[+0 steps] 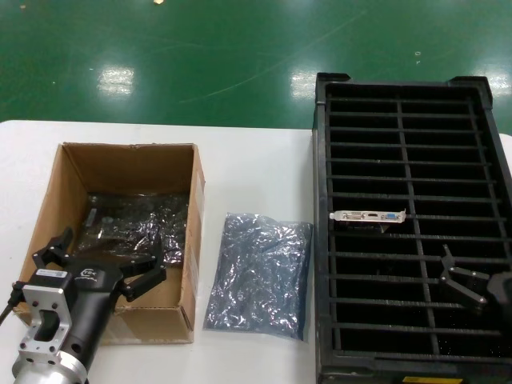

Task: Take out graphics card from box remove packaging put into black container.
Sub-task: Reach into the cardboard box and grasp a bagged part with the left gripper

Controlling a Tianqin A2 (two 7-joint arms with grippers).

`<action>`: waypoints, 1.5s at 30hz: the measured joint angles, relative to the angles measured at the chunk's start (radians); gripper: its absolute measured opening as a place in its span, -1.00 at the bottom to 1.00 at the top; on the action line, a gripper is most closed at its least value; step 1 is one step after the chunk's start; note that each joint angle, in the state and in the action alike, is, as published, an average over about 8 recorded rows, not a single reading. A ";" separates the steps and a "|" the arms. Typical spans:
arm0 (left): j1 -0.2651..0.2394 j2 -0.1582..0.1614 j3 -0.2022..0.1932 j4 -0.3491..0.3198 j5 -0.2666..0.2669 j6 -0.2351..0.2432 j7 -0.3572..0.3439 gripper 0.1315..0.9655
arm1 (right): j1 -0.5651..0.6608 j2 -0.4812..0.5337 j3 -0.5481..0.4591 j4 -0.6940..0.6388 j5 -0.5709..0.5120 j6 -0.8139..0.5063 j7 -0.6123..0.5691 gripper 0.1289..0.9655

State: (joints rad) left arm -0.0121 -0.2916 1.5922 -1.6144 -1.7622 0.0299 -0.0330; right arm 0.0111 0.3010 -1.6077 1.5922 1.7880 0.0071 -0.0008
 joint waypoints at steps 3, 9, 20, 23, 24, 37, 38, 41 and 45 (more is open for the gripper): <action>0.000 0.000 0.000 0.000 0.000 0.000 0.000 1.00 | 0.000 0.000 0.000 0.000 0.000 0.000 0.000 1.00; 0.000 -0.001 0.001 0.000 0.000 0.000 0.000 1.00 | 0.000 0.000 0.000 0.000 0.000 0.000 0.000 1.00; -0.058 -0.161 0.054 -0.008 0.073 0.064 0.026 1.00 | 0.000 0.000 0.000 0.000 0.000 0.000 0.000 1.00; -0.119 -0.242 0.079 0.024 0.125 0.126 0.039 1.00 | 0.000 0.000 0.000 0.000 0.000 0.000 0.000 1.00; -0.145 -0.269 0.090 0.042 0.145 0.151 0.046 1.00 | 0.000 0.000 0.000 0.000 0.000 0.000 0.000 1.00; -0.572 -0.420 0.310 0.424 0.402 0.499 0.253 1.00 | 0.000 0.000 0.000 0.000 0.000 0.000 0.000 1.00; -0.604 -0.415 0.328 0.456 0.417 0.521 0.271 1.00 | 0.000 0.000 0.000 0.000 0.000 0.000 0.000 1.00; -0.687 -0.390 0.373 0.546 0.457 0.565 0.325 1.00 | 0.000 0.000 0.000 0.000 0.000 0.000 0.000 1.00; -0.762 -0.353 0.417 0.643 0.496 0.596 0.380 0.97 | 0.000 0.000 0.000 0.000 0.000 0.000 0.000 1.00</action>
State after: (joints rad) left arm -0.7740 -0.6446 2.0094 -0.9717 -1.2663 0.6257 0.3467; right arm 0.0111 0.3011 -1.6077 1.5923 1.7879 0.0072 -0.0007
